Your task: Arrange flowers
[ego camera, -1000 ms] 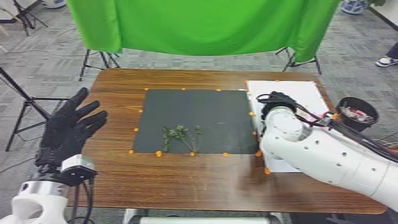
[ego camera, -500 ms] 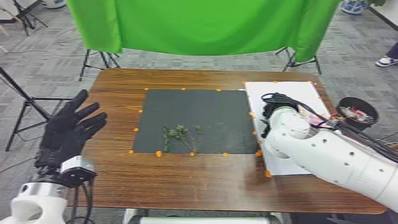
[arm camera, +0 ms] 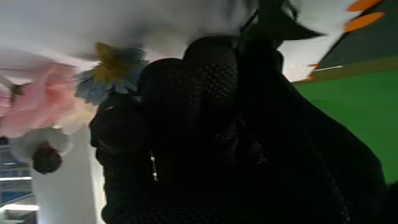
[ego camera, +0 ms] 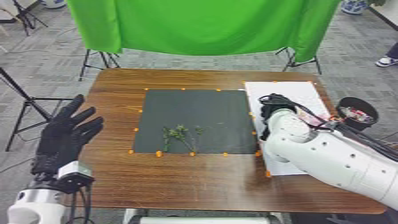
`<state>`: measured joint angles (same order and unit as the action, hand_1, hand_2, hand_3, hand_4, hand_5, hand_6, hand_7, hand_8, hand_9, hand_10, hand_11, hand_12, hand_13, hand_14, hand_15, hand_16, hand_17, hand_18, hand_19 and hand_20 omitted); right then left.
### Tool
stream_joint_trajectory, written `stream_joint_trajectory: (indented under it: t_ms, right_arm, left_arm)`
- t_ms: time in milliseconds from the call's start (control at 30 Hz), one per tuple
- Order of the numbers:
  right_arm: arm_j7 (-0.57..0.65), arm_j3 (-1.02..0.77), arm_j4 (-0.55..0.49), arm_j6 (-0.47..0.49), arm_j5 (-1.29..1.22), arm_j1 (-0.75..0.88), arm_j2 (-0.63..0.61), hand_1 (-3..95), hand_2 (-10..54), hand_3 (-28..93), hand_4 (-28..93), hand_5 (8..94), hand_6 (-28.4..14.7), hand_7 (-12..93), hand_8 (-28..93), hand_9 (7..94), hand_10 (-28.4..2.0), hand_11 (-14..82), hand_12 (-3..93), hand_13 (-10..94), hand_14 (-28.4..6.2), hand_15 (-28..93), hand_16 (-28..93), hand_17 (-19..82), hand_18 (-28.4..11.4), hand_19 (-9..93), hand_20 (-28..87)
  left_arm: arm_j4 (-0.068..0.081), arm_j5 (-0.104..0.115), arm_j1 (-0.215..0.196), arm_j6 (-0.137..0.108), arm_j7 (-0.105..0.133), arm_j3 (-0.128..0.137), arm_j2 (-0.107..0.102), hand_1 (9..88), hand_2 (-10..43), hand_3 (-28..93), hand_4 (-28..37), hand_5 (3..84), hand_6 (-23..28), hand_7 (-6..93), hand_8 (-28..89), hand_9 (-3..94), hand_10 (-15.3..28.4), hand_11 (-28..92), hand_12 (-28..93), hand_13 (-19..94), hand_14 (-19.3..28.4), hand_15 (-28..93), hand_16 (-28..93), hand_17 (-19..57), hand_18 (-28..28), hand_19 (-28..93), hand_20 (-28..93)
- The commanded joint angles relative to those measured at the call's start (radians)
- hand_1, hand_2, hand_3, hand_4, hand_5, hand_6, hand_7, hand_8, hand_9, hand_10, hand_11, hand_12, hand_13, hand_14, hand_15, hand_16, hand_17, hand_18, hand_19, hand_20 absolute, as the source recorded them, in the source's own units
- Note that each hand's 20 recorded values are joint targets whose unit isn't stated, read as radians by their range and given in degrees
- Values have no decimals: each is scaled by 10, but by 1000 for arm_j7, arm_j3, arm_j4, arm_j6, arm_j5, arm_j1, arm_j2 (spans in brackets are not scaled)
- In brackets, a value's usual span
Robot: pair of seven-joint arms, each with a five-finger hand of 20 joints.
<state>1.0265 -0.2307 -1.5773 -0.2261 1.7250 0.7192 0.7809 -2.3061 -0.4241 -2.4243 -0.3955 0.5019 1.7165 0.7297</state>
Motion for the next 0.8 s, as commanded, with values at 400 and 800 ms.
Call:
stream_joint_trajectory:
  t_ms: [400,800]
  right_arm:
    - [-6,-115,-176,55,25,-14,35,501,41,799,-283,605,-41,604,161,765,-101,526,268,754,-82,739,183,481,-179,932,335]
    - [21,-234,-361,84,46,205,27,505,21,814,-283,631,-43,565,178,782,-104,506,277,767,-90,735,183,493,-188,932,354]
  left_arm:
    - [-37,61,-113,-61,95,52,-68,296,97,613,-215,318,75,81,-78,260,183,241,104,185,269,552,-127,-74,272,547,-8]
    - [-49,64,-149,-71,101,85,-68,298,97,613,-217,318,75,82,-78,260,183,242,103,185,269,552,-127,-74,272,548,-9]
